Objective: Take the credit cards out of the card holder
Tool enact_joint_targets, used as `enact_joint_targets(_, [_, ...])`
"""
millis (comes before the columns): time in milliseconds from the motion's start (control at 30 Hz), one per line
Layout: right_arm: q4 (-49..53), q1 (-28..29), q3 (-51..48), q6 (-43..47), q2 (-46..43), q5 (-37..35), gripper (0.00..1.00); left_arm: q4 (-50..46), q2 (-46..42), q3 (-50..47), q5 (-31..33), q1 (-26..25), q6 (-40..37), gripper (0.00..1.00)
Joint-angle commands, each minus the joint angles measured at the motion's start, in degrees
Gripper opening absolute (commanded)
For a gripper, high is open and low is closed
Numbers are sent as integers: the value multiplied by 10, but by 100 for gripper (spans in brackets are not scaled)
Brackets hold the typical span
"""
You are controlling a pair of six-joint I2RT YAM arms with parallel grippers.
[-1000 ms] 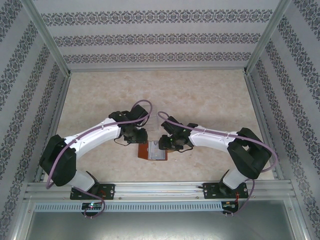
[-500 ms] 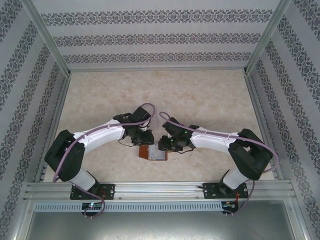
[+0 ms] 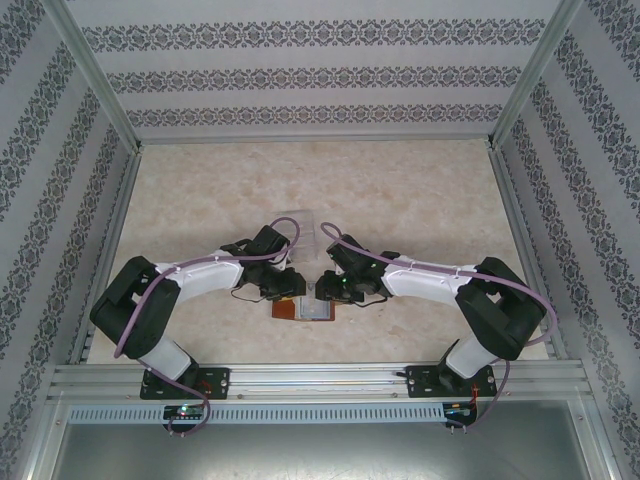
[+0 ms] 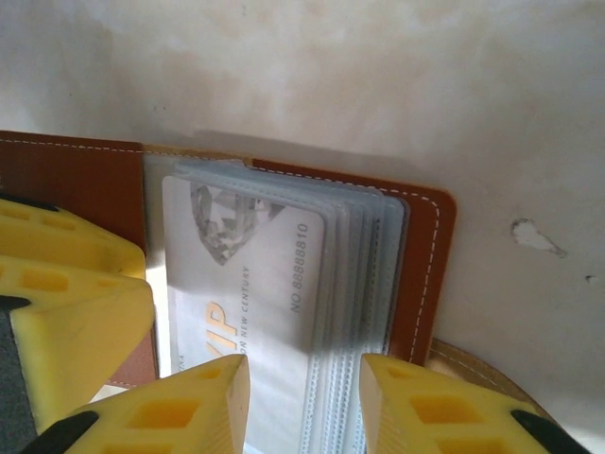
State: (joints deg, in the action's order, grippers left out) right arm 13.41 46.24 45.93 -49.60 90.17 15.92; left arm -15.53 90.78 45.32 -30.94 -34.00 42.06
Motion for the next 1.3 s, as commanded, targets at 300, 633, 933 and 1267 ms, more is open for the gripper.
enact_joint_targets(300, [-1,-5,-7,-8,20,-1,37,32,26,-12,-22,10,-16,24])
enact_joint_targets(633, [23,-5,-3,3,27,-20,34,20,26,-11,-18,11,-25,21])
enact_joint_targets(933, [35,-4,-3,5,27,-34,29,-18,20,-4,4,12,-42,19])
enact_joint_targets(1267, [54,-4,-3,13,18,-45,25,-28,10,-4,3,14,-45,16])
